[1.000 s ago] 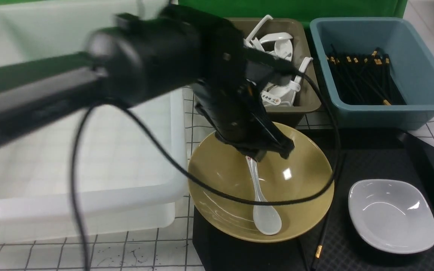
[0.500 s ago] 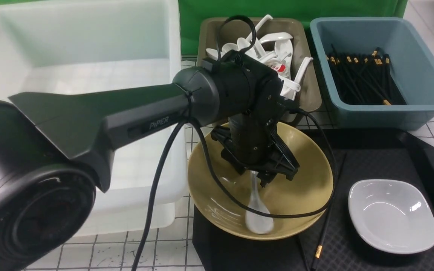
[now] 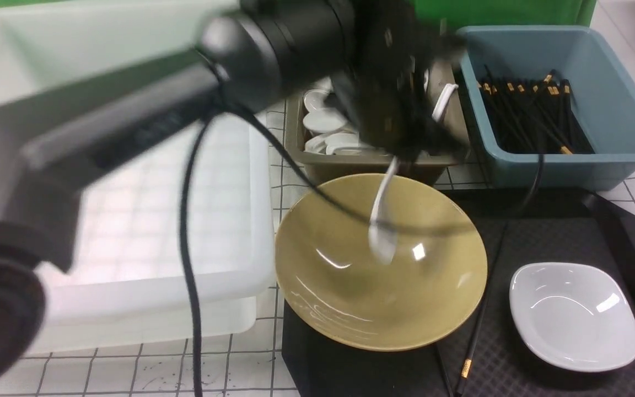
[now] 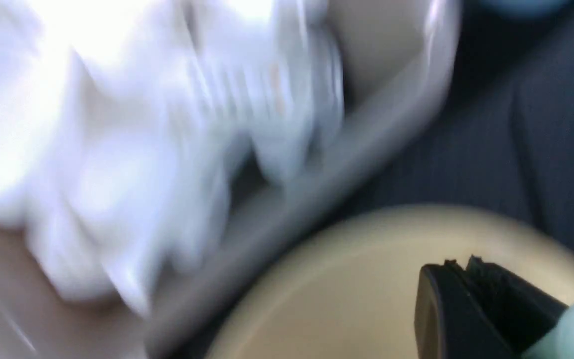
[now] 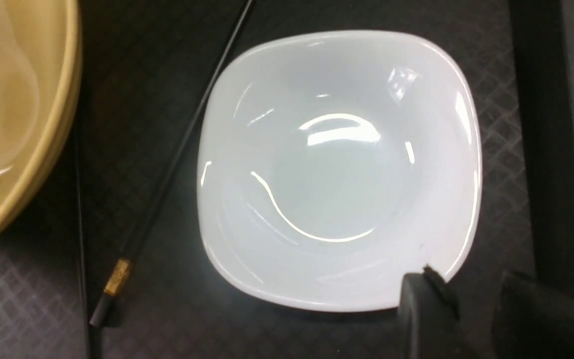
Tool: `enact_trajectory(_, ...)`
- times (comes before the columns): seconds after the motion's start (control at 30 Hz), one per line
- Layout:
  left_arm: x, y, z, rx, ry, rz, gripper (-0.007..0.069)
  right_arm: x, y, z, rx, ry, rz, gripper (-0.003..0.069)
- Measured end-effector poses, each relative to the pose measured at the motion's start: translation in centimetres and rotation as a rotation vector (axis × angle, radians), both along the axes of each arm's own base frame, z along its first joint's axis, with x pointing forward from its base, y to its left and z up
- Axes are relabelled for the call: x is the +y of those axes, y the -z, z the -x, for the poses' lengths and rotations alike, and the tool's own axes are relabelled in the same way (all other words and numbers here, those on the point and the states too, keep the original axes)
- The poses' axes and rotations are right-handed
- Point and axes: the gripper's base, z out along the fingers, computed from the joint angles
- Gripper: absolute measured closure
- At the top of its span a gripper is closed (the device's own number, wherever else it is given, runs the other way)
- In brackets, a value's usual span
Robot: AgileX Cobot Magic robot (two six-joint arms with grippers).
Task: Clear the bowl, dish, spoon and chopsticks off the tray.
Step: Use the left arm to put the soup spoon into the small storage box in the middle, then use the left arm to grab the yellow noodle bowl on the left
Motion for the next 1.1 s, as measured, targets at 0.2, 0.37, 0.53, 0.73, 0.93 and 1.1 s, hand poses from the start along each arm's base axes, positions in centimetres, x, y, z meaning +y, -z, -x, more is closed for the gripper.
enact_trajectory(0.2, 1.8, -1.6, -4.3, -0.249, -0.067, 0.150, 0.0637, 0.1, 0.0, 0.0, -0.003, 0.009, -0.026, 0.0418)
enact_trajectory(0.37, 2.9, 1.2, -7.9, -0.354, -0.095, 0.154, 0.0620, 0.2, -0.1, 0.0, -0.004, 0.013, -0.036, 0.0419)
enact_trajectory(0.53, 3.5, 4.2, -9.6, -0.342, -0.102, 0.085, 0.0459, 0.2, -0.1, -0.1, -0.005, 0.015, -0.042, 0.0419)
enact_trajectory(0.73, 4.9, 0.6, -9.0, -0.403, -0.097, -0.049, 0.0125, 0.2, -0.1, 0.0, -0.002, 0.014, -0.043, 0.0419)
enact_trajectory(0.93, 6.8, -5.4, -6.4, -0.400, -0.154, -0.087, 0.0057, 0.3, -0.1, 0.0, -0.002, 0.014, -0.044, 0.0419)
enact_trajectory(1.1, 7.9, -4.3, -3.4, -0.035, -0.195, -0.185, 0.0056, 0.3, -0.1, 0.0, -0.003, 0.015, -0.046, 0.0419)
